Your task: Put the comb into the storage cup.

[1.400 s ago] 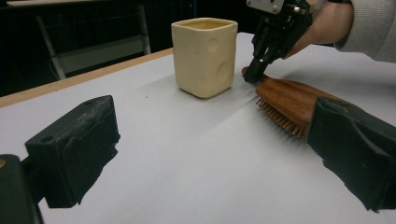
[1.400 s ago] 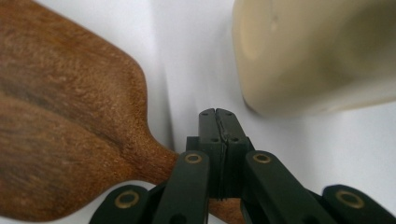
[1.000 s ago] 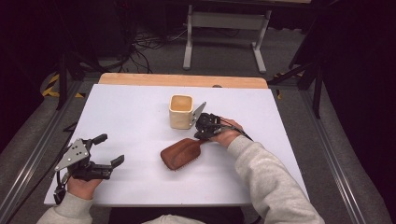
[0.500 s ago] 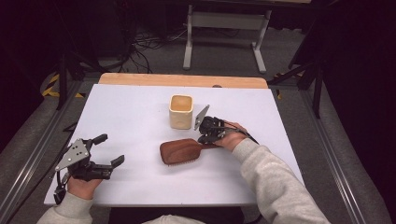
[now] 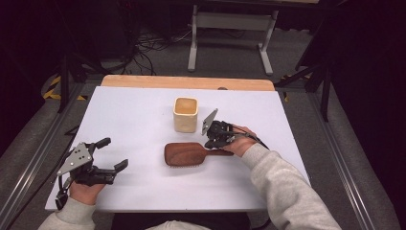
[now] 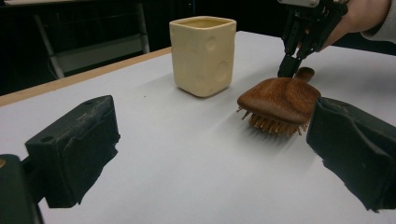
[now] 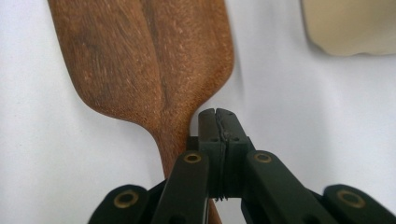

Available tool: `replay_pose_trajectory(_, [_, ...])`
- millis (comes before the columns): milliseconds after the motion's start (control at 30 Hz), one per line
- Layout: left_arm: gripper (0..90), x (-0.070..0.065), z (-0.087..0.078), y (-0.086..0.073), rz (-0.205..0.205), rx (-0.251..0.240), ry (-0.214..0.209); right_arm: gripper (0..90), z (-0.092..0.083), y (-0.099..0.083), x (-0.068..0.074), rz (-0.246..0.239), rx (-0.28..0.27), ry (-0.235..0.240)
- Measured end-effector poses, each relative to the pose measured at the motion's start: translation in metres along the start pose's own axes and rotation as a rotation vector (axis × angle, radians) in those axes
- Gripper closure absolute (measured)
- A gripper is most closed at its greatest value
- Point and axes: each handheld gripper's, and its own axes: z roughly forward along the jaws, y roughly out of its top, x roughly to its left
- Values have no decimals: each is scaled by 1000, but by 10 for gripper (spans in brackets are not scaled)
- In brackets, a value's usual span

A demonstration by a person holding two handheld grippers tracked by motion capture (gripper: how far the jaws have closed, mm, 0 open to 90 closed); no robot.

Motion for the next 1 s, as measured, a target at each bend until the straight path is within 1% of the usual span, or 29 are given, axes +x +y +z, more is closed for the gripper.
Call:
replay_pose_trajectory(33, [33,0,0,0,0,0,0,872,-2,0,0,6,-1,-5])
replay_pose_trajectory(100, [33,0,0,0,-1,0,0,842,-8,1,-2,0,-10,-26])
replay_pose_trajectory(133, [33,0,0,0,0,1,0,811,-11,2,-2,-1,-21,-21])
replay_pose_trajectory(167, [32,1,0,0,1,0,1,755,-15,2,-3,-5,-35,-23])
replay_pose_trajectory(200, [33,1,0,0,1,-1,0,691,-18,2,-2,-4,-32,-22])
replay_pose_trajectory(267, [32,0,0,0,-1,-2,1,526,-20,2,-1,-7,-43,-13])
replay_pose_trajectory(300, [32,0,0,0,-1,-2,1,526,-20,2,-1,-7,-43,-13])
replay_pose_trajectory(333, [33,0,0,0,1,-2,-2,290,-21,2,-1,26,-36,43])
replay_pose_trajectory(367, [32,0,0,0,0,-2,-3,215,-19,1,0,15,-43,42])
replay_pose_trajectory(400, [32,0,0,0,0,-2,-3,166,-18,0,1,14,-39,49])
replay_pose_trajectory(433, [32,0,0,0,0,-2,-3,166,-18,0,1,14,-39,49])
replay_pose_trajectory(500, [32,0,1,0,1,-2,-3,97,-14,-1,3,-1,-26,48])
replay_pose_trajectory(533, [32,0,0,0,2,0,-2,75,-12,0,4,2,-11,62])
replay_pose_trajectory(567, [32,0,1,0,-2,0,-1,66,-10,-1,4,-7,-14,64])
replay_pose_trajectory(600, [32,0,1,0,2,-1,0,45,-8,0,6,-9,-9,77])
replay_pose_trajectory(633, [32,0,1,0,4,0,-1,36,-6,0,6,-24,-16,88])
replay_pose_trajectory(667, [32,0,1,0,4,1,-1,33,-5,1,7,-25,-11,99])
replay_pose_trajectory(700, [32,0,1,0,4,0,-1,27,-4,1,7,-30,-13,105])
replay_pose_trajectory(733, [32,0,1,0,4,0,-1,20,-2,1,7,-40,-13,98])
replay_pose_trajectory(767, [32,1,1,0,5,0,-1,7,-1,2,8,-43,-11,107])
replay_pose_trajectory(800, [32,1,0,0,5,-1,-1,7,0,2,8,-53,-11,108])
replay_pose_trajectory(833, [32,1,0,0,4,-2,-1,7,0,2,9,-52,-5,110])
replay_pose_trajectory(867, [32,0,0,0,1,-2,0,10,2,2,8,-76,-9,110])
replay_pose_trajectory(933, [32,1,0,0,5,-1,-1,30,3,2,8,-83,-5,118])
replay_pose_trajectory(1000, [32,0,1,0,5,-1,-2,60,7,1,7,-89,14,110])
